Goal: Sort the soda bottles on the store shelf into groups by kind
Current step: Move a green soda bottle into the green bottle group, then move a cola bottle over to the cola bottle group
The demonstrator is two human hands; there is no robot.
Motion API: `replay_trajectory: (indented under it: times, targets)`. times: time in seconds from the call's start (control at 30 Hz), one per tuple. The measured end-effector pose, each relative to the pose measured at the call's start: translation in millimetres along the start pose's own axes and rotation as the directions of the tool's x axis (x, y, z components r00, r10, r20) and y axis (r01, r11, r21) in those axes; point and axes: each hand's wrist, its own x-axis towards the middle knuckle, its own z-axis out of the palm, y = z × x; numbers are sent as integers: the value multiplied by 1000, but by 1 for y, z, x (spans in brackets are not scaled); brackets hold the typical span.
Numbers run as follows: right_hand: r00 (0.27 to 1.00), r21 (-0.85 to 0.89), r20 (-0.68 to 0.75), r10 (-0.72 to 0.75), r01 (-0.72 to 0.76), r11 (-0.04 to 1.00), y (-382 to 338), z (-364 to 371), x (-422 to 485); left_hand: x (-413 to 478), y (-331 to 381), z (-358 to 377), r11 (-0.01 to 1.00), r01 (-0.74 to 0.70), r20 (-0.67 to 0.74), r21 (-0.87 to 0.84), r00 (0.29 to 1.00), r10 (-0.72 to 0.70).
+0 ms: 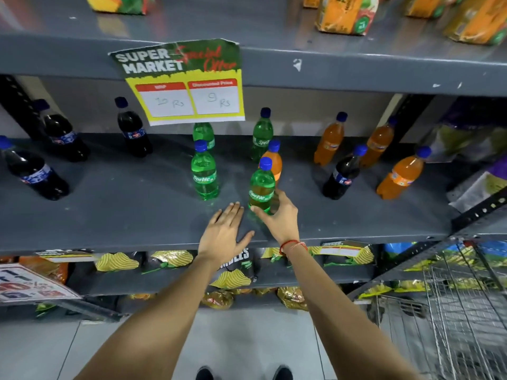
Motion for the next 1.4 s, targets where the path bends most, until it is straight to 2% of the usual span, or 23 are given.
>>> replay_trajectory:
  times: [0.17, 0.27, 0.33, 0.4, 0.47, 0.53, 0.57, 0.63, 0.77, 0.9, 1.03, 1.2, 1.4]
  targets:
    - [997, 13, 66, -26, 25, 1000, -3, 2, 2, -1, 1, 0, 999, -23, 10, 25, 1000, 23]
    - [1000, 3, 25, -15, 15, 1000, 5, -10, 2, 1, 2, 0, 997, -33, 24, 67, 999, 31]
    - [995, 19, -96, 30, -29, 999, 17, -25, -2, 0, 3, 0, 995, -34, 34, 98, 999, 31]
    - [956, 76, -278, 93, -75, 994, 30, -46, -1, -1, 4, 2, 992, -35, 41, 122, 999, 30]
    - [876, 123, -450, 174, -132, 984, 39, -69, 8, -1, 4, 3, 991, -32, 35, 127, 999, 28]
    - [790, 171, -539, 292, -237, 956, 50, -89, 27, 0, 4, 4, 993, -29, 20, 113, 999, 27]
    - [767, 207, -531, 361, -296, 933, 53, -96, 37, -1, 4, 4, 994, -29, 9, 103, 1000, 28]
    - [777, 246, -453, 438, -363, 899, 58, -105, 54, 0, 4, 5, 996, -27, -9, 91, 1000, 28]
    - [822, 258, -376, 428, -350, 900, 56, -108, 76, 2, 2, 5, 998, -19, -30, 67, 999, 21]
    - [818, 220, -390, 424, -364, 905, 57, -110, 74, 1, 5, 7, 998, -22, -29, 64, 999, 24]
    - [832, 158, -412, 371, -336, 929, 44, -105, 43, 2, 6, 6, 996, -24, -27, 92, 999, 26]
    - [916, 136, -320, 240, -207, 969, 21, -80, -18, 2, 6, 7, 995, -25, -9, 92, 1000, 26]
    - [983, 121, -161, 83, -63, 991, -15, -28, -60, -18, -22, -5, 993, -82, -58, -89, 995, 77]
